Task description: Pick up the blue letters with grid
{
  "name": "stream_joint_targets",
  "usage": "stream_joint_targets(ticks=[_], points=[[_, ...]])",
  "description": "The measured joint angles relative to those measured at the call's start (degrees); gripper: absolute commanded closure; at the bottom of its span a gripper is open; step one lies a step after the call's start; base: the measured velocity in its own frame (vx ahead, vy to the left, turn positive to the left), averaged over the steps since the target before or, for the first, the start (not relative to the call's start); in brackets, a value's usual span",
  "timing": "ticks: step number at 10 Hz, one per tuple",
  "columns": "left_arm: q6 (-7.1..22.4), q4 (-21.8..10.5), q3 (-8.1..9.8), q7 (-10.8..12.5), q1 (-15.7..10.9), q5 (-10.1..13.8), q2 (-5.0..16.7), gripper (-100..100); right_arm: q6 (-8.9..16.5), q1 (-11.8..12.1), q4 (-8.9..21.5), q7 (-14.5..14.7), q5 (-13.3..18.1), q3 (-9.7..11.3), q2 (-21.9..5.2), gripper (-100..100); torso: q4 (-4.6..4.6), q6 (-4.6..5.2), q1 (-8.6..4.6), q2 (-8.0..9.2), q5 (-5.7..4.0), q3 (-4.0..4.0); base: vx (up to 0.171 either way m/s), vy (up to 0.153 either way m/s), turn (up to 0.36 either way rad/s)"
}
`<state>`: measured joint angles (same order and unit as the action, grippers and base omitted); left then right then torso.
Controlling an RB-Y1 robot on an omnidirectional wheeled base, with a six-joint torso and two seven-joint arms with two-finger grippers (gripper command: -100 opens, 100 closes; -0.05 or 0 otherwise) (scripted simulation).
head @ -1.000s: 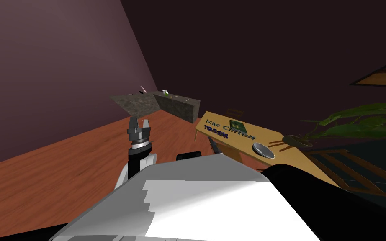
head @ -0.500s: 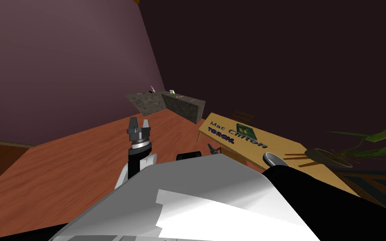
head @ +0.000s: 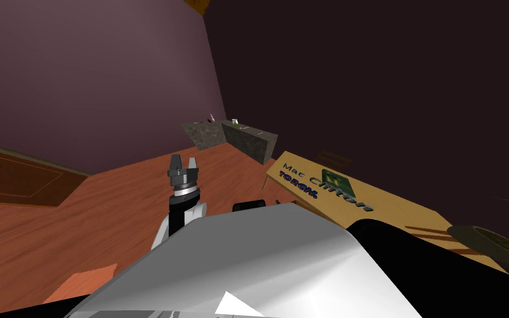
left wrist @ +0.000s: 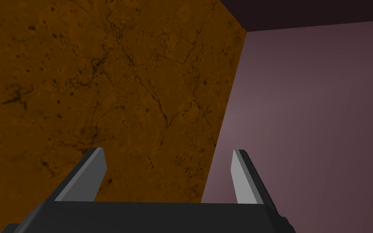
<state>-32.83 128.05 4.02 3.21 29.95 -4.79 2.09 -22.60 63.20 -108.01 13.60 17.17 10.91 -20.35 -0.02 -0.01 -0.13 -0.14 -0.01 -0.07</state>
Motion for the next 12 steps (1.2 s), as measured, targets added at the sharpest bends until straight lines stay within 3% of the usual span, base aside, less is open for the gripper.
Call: stream_joint_targets(ticks=[1,2,3,6,8,10,12], points=[[0.0,0.0,0.01,0.0,0.02,0.0,0.0,0,0.72,1.11,0.28,0.31,0.63,0.13,-0.35,-100,0.0,0.07,-0.01,-0.01,-0.01,-0.01,0.068,-0.028,0.361],[0.0,0.0,0.0,0.0,0.0,0.0,0.0,0,0.33,2.51,3.12,1.41,1.93,0.33,-0.01,-100,-0.01,0.02,-0.04,-0.03,-0.01,-0.02,0.059,-0.036,0.18],[0.0,0.0,0.01,0.0,0.02,0.0,0.0,0,0.36,4.29,3.16,1.83,2.41,0.2,-0.74,-100,-0.01,0.07,-0.06,-0.02,-0.01,-0.02,0.061,-0.026,0.324],[0.0,0.0,0.01,0.0,0.02,0.0,0.01,0,2.09,9.7,8.29,3.1,5.85,-0.67,-4.6,-100,-0.06,0.02,-0.19,-0.3,-0.04,-0.17,0.115,-0.057,0.4],[0.0,0.0,0.01,0.0,0.01,0.0,0.01,0,2.1,12.62,11.91,4.69,7.67,-1.04,-5.28,-100,-0.03,0.04,-0.19,-0.12,-0.04,-0.08,0.066,-0.084,0.388],[0.0,0.0,0.02,0.0,0.02,0.0,0.01,0,2.98,16.56,15.38,5.83,9.89,-1.98,-8.92,-100,-0.04,0.01,-0.36,-0.21,-0.07,-0.12,0.115,-0.117,0.473],[0.0,0.0,0.02,0.0,0.03,0.0,0.01,0,2.42,18.65,22.05,8.3,12.5,-2.87,-10.63,-100,-0.08,0.03,-0.38,-0.4,-0.09,-0.23,0.099,-0.103,0.331]])
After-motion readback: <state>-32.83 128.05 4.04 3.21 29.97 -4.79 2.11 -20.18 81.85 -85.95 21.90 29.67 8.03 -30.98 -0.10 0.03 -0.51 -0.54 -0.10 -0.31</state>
